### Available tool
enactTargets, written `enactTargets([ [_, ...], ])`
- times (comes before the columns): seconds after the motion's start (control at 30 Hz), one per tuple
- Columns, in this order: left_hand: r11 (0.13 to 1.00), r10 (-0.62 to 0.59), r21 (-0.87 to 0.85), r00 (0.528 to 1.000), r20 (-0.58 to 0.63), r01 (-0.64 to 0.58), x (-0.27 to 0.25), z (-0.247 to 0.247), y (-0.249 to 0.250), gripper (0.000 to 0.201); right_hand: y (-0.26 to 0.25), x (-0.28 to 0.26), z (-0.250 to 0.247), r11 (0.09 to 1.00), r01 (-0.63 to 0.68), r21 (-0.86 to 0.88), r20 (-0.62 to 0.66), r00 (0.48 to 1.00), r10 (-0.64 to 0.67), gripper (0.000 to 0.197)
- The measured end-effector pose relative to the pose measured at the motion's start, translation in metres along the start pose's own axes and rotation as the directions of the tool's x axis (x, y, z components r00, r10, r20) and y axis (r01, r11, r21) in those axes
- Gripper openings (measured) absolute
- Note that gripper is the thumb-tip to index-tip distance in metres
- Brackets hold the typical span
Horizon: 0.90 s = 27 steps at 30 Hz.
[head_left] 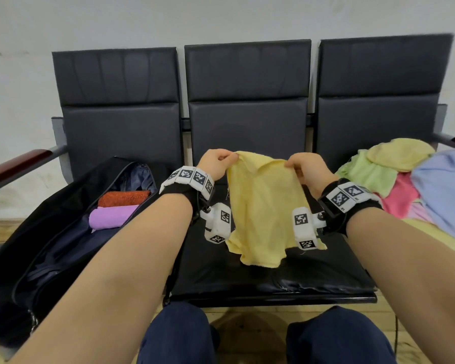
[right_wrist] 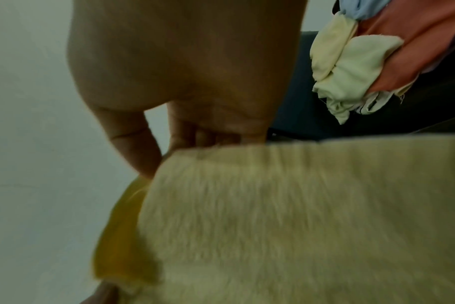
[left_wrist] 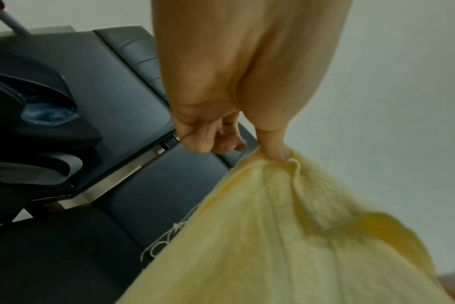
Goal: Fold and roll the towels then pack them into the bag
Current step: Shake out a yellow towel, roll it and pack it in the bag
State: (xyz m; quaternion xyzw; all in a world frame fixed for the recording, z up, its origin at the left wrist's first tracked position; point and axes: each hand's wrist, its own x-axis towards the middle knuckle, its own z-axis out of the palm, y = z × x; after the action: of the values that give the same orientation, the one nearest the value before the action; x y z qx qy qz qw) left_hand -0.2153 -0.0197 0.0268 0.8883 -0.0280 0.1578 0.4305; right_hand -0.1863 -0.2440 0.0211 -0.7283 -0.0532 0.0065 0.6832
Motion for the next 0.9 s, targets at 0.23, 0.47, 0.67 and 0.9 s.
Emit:
enactTargets([
  [0.23,0.747,-0.193,-0.597,0.955,0.224,0.291,-0.010,-0.005,0.010,0.017,-0.002,-0.015,0.011,0.950,0.022,-0.311,0.513,0.845,0.149,0.013],
  [0.47,0.897,-0.129,-0.359,0.929,0.346,0.258,-0.019,-0.017,0.015,0.018,0.002,-0.011,0.025,0.845,0.154,-0.513,0.427,0.899,0.095,0.024],
  [0.67,0.962,-0.062,-0.182,0.815,0.576,0.202,-0.027,-0.036,0.028,0.037,0.005,-0.002,0.044,0.944,0.155,-0.290,0.561,0.827,0.037,0.053],
  [0.9,0.940,-0.048,-0.279,0.885,0.464,0.197,-0.030,-0.048,0.011,0.015,0.006,-0.011,0.062,0.903,0.197,-0.382,0.552,0.832,0.052,0.015],
])
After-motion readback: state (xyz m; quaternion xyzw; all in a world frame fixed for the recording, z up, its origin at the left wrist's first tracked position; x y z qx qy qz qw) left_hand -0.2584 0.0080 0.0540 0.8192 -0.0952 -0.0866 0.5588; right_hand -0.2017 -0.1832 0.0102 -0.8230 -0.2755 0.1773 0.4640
